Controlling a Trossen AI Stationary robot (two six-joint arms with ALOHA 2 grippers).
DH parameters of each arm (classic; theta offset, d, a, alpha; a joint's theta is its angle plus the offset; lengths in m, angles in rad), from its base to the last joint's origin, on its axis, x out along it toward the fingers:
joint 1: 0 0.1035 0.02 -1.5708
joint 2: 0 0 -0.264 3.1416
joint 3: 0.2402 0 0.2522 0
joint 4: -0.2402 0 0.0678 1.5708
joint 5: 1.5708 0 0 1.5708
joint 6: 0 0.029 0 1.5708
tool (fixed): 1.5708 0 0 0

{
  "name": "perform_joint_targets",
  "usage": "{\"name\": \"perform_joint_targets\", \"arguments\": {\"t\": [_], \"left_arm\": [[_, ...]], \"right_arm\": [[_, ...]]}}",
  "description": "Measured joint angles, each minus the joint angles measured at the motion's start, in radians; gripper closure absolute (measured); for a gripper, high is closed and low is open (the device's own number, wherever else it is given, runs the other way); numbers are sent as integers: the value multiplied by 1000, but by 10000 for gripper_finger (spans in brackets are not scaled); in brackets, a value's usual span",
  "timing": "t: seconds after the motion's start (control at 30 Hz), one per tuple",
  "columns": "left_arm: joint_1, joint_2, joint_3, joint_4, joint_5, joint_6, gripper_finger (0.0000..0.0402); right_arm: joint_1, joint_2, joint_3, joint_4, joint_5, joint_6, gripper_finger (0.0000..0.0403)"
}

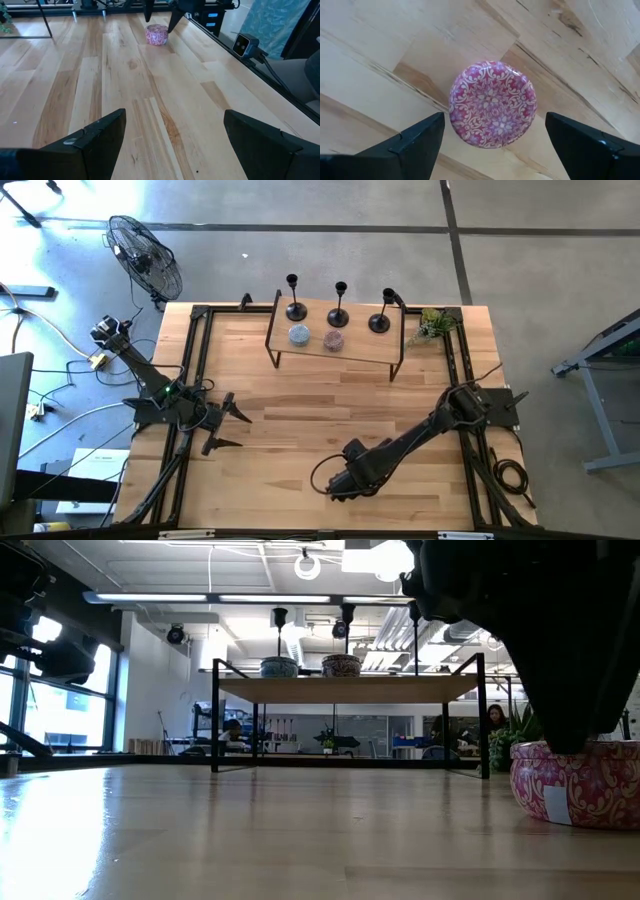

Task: Pick & Place candle stick holders
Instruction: Put the pink scented candle on the shelf

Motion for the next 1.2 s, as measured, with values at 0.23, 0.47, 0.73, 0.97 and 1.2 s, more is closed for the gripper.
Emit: {"name": "perform_joint_targets", "arguments": {"t": [0.23, 0.47, 0.73, 0.97, 1.2], "left_arm": [[0, 0, 0, 0, 0, 0, 71], [0, 0, 0, 0, 0, 0, 71], [0, 0, 0, 0, 0, 0, 71], [0, 0, 0, 0, 0, 0, 71], [0, 0, 0, 0, 0, 0, 71]], "right_arm": [[-17, 0, 0, 1, -7, -19, 61], [-23, 0, 0, -3, -21, -21, 62], [-23, -2, -40, 35, -19, -20, 62], [-23, -1, -141, 145, -20, -40, 62], [-24, -6, -167, 186, -41, -64, 62]]}}
